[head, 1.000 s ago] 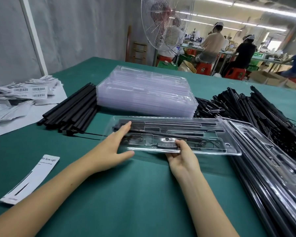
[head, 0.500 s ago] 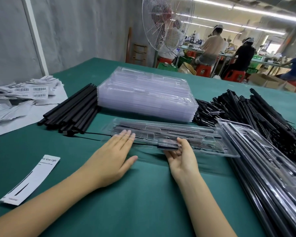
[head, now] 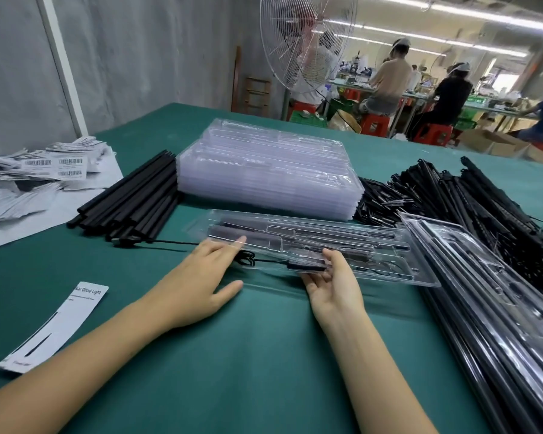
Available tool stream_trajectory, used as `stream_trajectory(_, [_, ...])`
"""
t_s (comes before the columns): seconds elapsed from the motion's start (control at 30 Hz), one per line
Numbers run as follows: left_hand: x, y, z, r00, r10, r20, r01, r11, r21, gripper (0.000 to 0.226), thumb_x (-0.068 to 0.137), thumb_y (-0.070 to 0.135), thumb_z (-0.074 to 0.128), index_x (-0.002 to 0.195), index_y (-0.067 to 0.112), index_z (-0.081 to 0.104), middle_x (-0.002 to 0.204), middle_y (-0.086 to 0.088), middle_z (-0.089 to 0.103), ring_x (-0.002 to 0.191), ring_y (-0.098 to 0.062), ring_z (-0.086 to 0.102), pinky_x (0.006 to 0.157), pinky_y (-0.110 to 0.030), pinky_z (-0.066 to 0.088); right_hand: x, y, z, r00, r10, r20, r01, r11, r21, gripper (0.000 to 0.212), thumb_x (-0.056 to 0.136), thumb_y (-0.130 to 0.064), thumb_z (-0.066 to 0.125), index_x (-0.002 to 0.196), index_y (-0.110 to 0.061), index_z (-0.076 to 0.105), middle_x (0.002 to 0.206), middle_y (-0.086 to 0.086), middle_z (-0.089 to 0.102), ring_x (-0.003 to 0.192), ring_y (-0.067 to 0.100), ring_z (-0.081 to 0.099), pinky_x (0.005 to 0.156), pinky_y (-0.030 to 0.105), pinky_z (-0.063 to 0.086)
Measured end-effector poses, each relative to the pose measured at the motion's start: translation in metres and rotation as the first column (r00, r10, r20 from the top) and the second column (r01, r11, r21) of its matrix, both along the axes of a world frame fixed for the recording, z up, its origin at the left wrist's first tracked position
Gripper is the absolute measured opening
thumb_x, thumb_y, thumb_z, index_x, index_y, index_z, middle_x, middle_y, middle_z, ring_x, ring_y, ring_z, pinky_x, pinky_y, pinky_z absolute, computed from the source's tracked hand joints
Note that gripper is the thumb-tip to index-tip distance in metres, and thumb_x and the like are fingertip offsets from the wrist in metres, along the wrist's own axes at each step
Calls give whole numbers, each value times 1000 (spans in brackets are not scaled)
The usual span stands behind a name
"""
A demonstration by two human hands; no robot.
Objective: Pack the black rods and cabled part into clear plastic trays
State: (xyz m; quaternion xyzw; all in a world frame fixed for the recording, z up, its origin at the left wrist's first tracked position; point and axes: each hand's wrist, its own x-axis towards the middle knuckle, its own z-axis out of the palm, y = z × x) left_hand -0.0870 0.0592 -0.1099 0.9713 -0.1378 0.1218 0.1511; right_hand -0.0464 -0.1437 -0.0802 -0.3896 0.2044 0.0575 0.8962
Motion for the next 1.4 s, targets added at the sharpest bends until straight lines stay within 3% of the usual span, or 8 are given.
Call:
stream_trajectory(0.23, [1,13,7,997,-74,-9,75,987,146,61,95,49,41,147,25,21,156,4,22,141,-7,21,113,-14,5,1,-1,-3,1000,7,-4,-7,1000,-17,11,89,-8,57,79,-11,54,74,2,53,71,18,55,72,29,50])
stream_trajectory(0.37, [0,3,4,999,-33,-35,42,957,286,69,97,55,23,152,23,-3,160,2,-8,147,-9,-6,108,-16,-20,-1,0,-1,1000,-14,-6,14,1000,-8,14,90,-6,55,76,-9,53,66,3,52,67,19,55,71,30,50])
stream_trajectory(0.73, [-9,-32,12,931,293,-216,-211,918,335,87,83,77,11,151,28,-10,161,2,-3,147,-25,-8,118,-45,-6,-2,2,-1,1000,-21,-4,21,1000,-2,15,90,-5,55,75,-9,52,66,4,52,66,19,56,67,29,50])
stream_trajectory(1.07, [-20,-7,12,944,80,-319,-93,995,-28,80,87,69,23,152,30,-1,159,13,-3,145,-4,-9,115,-23,-2,-5,2,-2,999,41,36,-39,998,-46,13,86,-2,61,75,-8,58,54,0,62,65,16,57,65,25,48])
stream_trajectory(1.17, [-20,4,23,943,35,-331,-109,972,-210,63,93,56,32,150,33,19,155,18,9,140,6,1,115,-17,3,-2,-1,-2,997,63,35,-62,998,-17,11,85,3,60,80,-6,56,71,7,62,70,18,59,68,27,51])
stream_trajectory(1.23, [-26,5,29,969,54,-241,-98,979,-177,46,99,41,39,143,30,40,146,22,27,137,7,20,111,-12,13,-1,-3,-3,997,73,28,-73,997,18,12,86,6,58,85,-5,54,79,11,60,73,20,60,68,30,54])
stream_trajectory(1.33, [-45,-15,38,992,120,-33,-124,958,-259,22,96,27,49,94,16,68,92,6,72,84,-10,64,80,-31,51,0,-2,-5,997,77,17,-78,996,52,16,86,8,56,91,-7,51,83,11,59,75,21,60,66,31,56])
stream_trajectory(1.4, [-53,-39,45,972,71,-224,-206,712,-671,26,96,20,49,80,9,66,67,-5,69,61,-15,65,57,-32,55,1,0,-5,998,63,3,-63,997,53,16,86,8,55,88,-8,51,83,10,58,75,20,58,70,30,53])
